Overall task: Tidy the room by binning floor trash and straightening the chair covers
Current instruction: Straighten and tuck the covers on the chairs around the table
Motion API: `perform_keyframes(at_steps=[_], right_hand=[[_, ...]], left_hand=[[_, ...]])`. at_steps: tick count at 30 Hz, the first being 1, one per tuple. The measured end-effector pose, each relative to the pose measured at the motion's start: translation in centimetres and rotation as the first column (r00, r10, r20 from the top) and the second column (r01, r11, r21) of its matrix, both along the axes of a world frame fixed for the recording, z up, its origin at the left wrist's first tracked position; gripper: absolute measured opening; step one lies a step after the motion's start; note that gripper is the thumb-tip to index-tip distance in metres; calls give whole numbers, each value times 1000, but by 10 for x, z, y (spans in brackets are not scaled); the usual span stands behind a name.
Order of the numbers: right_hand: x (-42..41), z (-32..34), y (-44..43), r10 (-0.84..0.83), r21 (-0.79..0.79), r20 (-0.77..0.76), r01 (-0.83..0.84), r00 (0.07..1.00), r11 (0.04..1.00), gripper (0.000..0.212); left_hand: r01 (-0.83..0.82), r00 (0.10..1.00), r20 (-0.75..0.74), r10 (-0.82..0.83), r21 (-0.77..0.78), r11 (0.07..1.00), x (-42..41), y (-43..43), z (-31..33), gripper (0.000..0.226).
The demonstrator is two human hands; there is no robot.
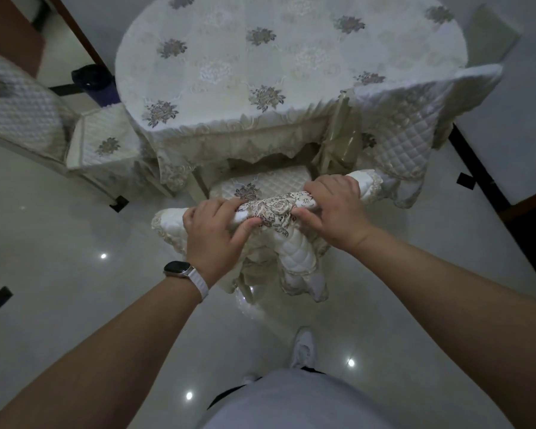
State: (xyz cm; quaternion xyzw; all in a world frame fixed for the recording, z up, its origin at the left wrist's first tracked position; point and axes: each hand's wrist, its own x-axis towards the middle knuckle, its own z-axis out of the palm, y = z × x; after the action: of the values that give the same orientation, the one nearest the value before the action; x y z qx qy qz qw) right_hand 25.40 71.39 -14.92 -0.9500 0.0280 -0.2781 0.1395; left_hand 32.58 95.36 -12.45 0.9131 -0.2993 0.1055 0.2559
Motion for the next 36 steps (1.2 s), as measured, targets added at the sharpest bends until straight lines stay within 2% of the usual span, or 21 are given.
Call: perform_keyframes(at_steps=[4,10,18,22,27,36], right_hand=[[7,-2,-13,19,-3,-9,-19,1000,1000,72],[23,-2,-18,18,-8,-14,-18,1000,1000,72],[60,2,-28,11,-12,-23,-11,1000,1000,72],[77,-1,-31,15,2,-42,-15,999,1000,72],[107,-1,-26,-14,9,-69,14,998,1000,76],[161,1,-21,-69,9,-68,69,995,998,77]], left_hand=[[-9,1000,-17,9,8,1000,5,-11,-4,61],[-7,999,-53,7,-4,1000,24,-18,-6,54],[-22,1000,-21,22,-13,1000,62,-28,-5,54],[9,999,-34,-9,-3,1000,84,-28,-9,64],[44,998,-45,-44,4,999,123,-27,-11,54],[99,995,-27,-100,-31,995,189,-27,-8,62]])
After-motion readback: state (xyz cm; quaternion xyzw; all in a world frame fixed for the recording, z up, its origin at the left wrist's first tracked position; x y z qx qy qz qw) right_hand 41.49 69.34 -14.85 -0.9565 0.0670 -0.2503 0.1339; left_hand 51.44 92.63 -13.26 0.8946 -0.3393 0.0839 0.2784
